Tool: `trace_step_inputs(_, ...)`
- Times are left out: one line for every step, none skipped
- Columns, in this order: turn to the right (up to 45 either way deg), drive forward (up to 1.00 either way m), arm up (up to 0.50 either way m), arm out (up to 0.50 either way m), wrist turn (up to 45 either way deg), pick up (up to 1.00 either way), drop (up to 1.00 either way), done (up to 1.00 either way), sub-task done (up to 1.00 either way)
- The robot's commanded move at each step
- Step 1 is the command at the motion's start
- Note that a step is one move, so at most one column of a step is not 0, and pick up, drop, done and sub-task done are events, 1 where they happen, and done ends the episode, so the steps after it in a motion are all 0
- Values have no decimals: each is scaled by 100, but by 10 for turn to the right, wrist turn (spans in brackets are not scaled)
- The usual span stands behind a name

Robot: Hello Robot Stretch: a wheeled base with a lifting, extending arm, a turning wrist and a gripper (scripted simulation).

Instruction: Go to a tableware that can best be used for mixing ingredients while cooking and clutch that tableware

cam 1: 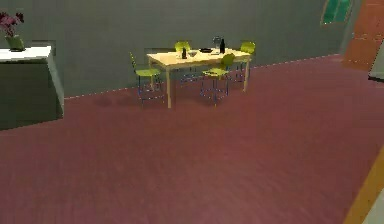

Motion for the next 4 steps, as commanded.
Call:
trace_step_inputs(0,100,0,0,0,0,0,0,0)
trace_step_inputs(0,100,0,0,0,0,0,0,0)
trace_step_inputs(0,70,0,0,0,0,0,0,0)
trace_step_inputs(-450,0,0,0,0,0,0,0,0)
